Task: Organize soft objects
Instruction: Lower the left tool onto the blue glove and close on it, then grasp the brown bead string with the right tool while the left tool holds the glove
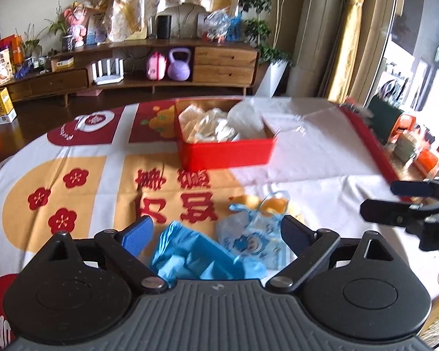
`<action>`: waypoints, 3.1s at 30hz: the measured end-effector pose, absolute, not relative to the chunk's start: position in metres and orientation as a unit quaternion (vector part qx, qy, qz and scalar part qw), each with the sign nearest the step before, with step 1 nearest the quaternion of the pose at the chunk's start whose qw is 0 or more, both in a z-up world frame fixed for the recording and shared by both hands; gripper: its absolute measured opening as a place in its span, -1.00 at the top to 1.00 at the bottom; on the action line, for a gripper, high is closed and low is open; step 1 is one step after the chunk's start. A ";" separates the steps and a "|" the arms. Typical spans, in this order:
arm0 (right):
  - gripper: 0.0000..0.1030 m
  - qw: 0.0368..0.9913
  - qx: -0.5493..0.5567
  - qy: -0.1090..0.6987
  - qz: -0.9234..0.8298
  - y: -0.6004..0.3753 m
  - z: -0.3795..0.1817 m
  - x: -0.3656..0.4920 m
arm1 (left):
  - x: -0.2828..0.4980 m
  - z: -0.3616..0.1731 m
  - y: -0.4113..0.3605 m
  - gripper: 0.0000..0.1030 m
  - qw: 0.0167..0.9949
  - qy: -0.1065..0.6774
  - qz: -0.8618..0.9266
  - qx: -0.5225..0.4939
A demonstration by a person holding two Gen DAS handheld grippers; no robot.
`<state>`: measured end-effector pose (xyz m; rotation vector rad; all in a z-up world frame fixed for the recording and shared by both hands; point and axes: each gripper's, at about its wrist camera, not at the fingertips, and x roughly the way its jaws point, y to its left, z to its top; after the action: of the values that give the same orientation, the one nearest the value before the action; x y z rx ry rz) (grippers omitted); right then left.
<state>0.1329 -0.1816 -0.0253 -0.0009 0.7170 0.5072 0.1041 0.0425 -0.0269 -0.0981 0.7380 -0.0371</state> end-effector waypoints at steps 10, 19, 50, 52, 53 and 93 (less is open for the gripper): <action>-0.66 0.878 -0.053 0.391 0.272 -0.172 -0.078 0.151 | 0.129 -0.080 0.058 -0.83 0.916 0.397 -0.021 -0.044; -0.26 0.857 -0.090 0.415 0.291 -0.166 -0.105 0.165 | 0.157 -0.112 0.074 -0.83 0.901 0.429 -0.005 -0.054; 0.81 0.852 -0.049 0.419 0.310 -0.156 -0.107 0.182 | 0.171 -0.133 0.067 0.70 0.905 0.426 0.008 -0.008; 0.83 0.855 -0.044 0.417 0.304 -0.158 -0.106 0.181 | 0.171 -0.133 0.068 0.75 0.904 0.428 0.005 -0.013; 0.83 0.858 -0.041 0.415 0.301 -0.159 -0.105 0.181 | 0.171 -0.132 0.069 0.80 0.904 0.428 0.006 -0.015; 0.85 0.894 0.011 0.334 0.299 -0.194 -0.005 0.151 | 0.143 0.008 0.079 0.91 0.937 0.337 -0.050 -0.081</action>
<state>0.1510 -0.1941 -0.0053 0.0231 0.6928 0.6205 0.1431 0.0795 0.0079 -0.1661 0.6883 -0.1022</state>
